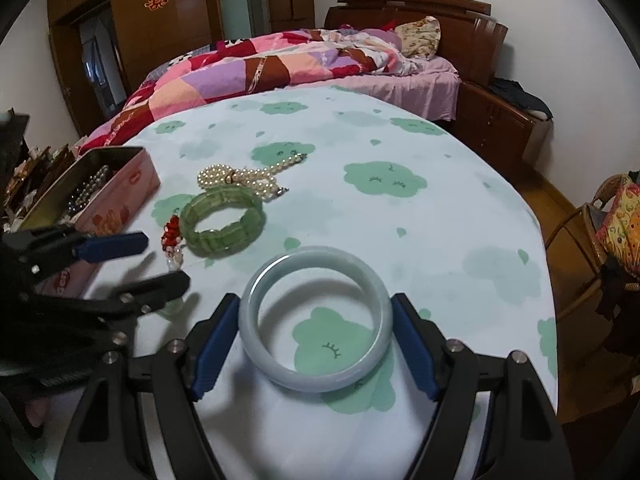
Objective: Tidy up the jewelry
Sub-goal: 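Grasp the red tassel jade pendant with the left gripper while the right gripper lifts the white bangle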
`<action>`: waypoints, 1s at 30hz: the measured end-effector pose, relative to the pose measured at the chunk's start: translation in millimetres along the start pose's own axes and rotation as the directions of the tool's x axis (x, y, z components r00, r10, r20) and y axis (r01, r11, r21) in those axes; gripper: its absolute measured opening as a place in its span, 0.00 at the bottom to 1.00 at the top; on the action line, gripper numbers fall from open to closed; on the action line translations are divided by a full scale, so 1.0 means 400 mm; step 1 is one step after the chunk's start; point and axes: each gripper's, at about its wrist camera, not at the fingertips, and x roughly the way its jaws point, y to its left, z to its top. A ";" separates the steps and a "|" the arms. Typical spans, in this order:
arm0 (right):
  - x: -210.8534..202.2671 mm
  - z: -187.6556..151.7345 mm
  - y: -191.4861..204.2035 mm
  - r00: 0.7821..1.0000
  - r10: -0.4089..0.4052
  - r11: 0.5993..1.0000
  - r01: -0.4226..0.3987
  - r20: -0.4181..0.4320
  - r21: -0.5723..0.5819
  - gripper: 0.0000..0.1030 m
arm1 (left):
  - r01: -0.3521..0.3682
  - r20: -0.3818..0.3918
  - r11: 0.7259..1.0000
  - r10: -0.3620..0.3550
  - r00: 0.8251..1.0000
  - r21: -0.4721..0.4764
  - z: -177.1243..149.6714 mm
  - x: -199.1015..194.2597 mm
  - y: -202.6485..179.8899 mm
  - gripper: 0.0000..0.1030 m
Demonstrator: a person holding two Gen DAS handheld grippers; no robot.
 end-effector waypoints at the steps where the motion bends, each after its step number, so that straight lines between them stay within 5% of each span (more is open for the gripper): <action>1: 0.001 0.000 0.002 1.000 -0.001 1.000 0.001 -0.001 -0.001 0.76 | 0.002 0.000 1.000 -0.002 1.000 -0.002 0.000 0.006 0.001 0.50; 4: 0.000 0.001 0.007 1.000 -0.006 1.000 0.006 0.003 -0.012 0.76 | 0.000 0.011 1.000 0.000 1.000 -0.005 0.008 0.003 0.007 0.41; 6: 0.002 0.001 0.006 1.000 -0.001 1.000 0.001 -0.001 -0.011 0.76 | 0.002 0.019 1.000 -0.002 1.000 -0.001 0.007 -0.003 0.010 0.12; 7: 0.002 0.001 0.003 1.000 0.004 1.000 -0.004 0.000 -0.006 0.76 | 0.008 0.019 1.000 -0.008 1.000 -0.001 0.005 -0.001 0.012 0.06; 19: -0.015 0.000 0.001 0.998 0.042 0.999 -0.042 0.041 -0.002 0.76 | 0.010 0.131 0.999 -0.005 0.991 -0.034 -0.005 -0.112 0.046 0.05; 30: -0.044 0.012 0.013 0.993 0.082 0.997 -0.082 0.086 0.002 0.76 | 0.011 0.285 0.997 0.010 0.958 -0.071 0.018 -0.263 0.095 0.05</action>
